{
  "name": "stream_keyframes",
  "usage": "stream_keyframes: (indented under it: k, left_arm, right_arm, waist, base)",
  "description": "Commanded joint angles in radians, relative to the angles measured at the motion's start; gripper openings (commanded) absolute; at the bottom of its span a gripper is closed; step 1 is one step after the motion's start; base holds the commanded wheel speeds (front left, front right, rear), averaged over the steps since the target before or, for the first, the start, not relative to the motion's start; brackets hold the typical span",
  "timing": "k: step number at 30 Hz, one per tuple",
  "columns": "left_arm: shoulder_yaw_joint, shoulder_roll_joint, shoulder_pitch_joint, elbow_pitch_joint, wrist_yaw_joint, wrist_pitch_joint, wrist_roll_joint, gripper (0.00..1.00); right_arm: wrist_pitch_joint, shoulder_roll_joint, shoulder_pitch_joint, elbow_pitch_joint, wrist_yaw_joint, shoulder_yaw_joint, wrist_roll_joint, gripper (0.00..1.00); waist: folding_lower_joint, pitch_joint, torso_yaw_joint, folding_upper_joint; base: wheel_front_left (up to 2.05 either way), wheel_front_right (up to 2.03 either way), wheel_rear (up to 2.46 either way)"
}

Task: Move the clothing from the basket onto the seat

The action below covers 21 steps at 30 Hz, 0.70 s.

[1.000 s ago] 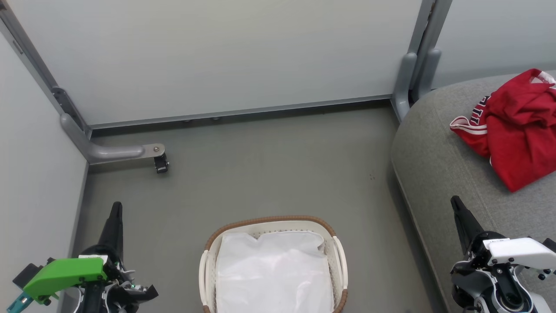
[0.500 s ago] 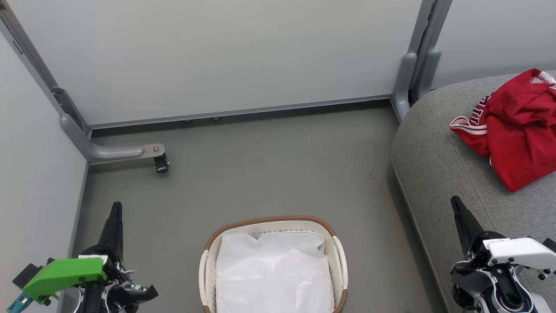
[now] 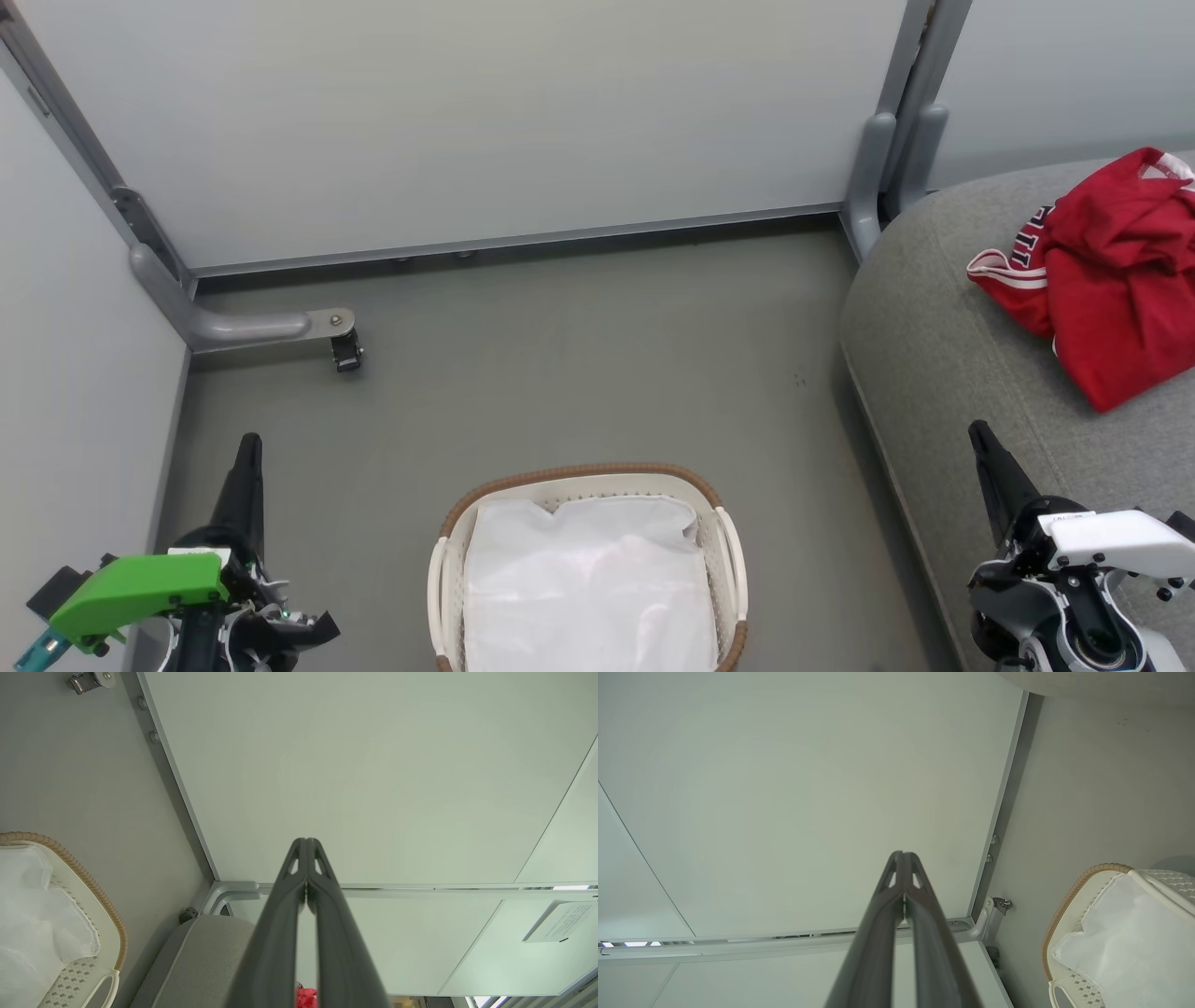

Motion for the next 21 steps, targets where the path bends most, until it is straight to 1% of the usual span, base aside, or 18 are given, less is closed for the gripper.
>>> stream_keyframes:
  k: [1, 21]
  left_arm:
    - [0.005, 0.001, -0.011, -0.001, -0.007, 0.007, 0.006, 0.0]
    - [0.007, 0.0, -0.011, -0.001, -0.007, 0.006, 0.006, 0.0]
  right_arm:
    - [0.003, -0.006, -0.007, -0.004, 0.0, -0.002, 0.004, 0.0]
    - [0.003, -0.006, -0.007, -0.004, 0.0, -0.002, 0.004, 0.0]
  waist:
    - [0.0, 0.0, 0.0, 0.0]
    - [0.0, 0.0, 0.0, 0.0]
  base:
    - [0.0, 0.0, 0.0]
    - [0.0, 0.0, 0.0]
